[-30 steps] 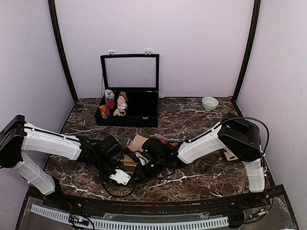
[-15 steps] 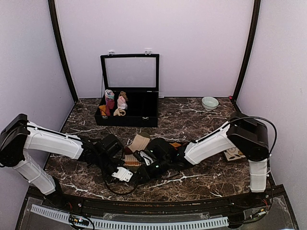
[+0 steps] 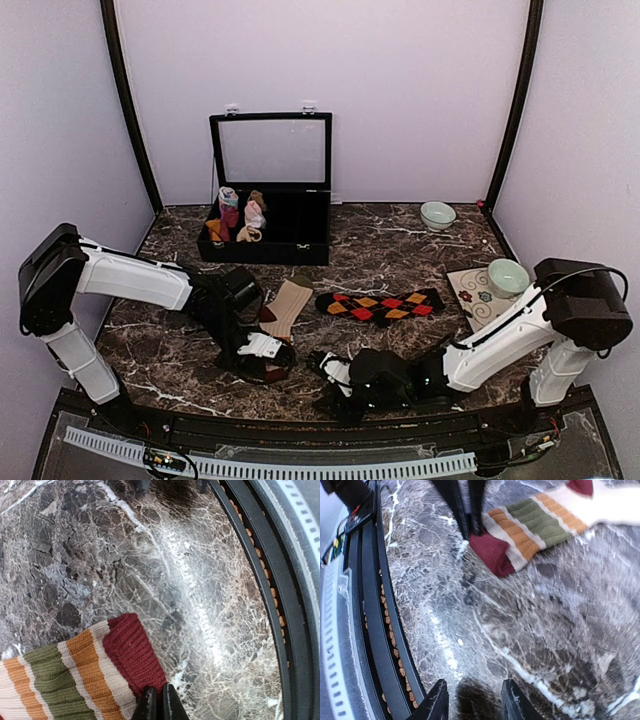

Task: Roll the socks
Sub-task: Roll the sock at the center of the board.

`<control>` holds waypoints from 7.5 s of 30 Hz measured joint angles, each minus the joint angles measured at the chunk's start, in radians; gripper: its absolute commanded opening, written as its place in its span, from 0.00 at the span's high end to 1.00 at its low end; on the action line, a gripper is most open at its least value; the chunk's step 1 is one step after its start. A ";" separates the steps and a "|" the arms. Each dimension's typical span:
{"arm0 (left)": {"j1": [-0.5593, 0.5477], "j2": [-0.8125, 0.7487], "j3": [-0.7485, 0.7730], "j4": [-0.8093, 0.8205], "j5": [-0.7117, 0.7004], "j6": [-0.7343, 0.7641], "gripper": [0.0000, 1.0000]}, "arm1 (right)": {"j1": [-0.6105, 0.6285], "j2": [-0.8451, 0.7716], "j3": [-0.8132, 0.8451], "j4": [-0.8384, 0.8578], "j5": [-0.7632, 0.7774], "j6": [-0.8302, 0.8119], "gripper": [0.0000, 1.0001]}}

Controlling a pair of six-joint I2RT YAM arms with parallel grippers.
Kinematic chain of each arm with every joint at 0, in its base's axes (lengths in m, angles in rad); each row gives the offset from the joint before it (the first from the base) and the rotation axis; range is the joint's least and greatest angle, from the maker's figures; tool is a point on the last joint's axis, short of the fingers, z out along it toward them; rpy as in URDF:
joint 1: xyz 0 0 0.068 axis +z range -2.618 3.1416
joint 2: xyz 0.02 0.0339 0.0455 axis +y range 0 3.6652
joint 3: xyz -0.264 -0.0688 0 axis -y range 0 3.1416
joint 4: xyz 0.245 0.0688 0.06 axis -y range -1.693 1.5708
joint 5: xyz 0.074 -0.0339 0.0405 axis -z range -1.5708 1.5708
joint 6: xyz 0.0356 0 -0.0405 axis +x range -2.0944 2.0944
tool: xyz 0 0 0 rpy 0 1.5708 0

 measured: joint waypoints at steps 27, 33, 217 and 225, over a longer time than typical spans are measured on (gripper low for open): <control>0.093 0.202 0.169 -0.320 0.219 0.014 0.98 | 0.072 0.270 0.422 -0.112 0.147 -0.752 0.69; 0.098 0.203 0.169 -0.325 0.219 0.015 0.98 | 0.055 0.311 0.458 -0.105 0.121 -0.774 0.72; 0.109 0.215 0.169 -0.341 0.275 -0.003 0.36 | 0.016 0.304 0.375 -0.035 0.060 -0.634 0.95; 0.163 0.009 0.029 -0.264 0.192 -0.031 0.32 | -0.011 0.312 0.375 -0.012 -0.002 -0.550 1.00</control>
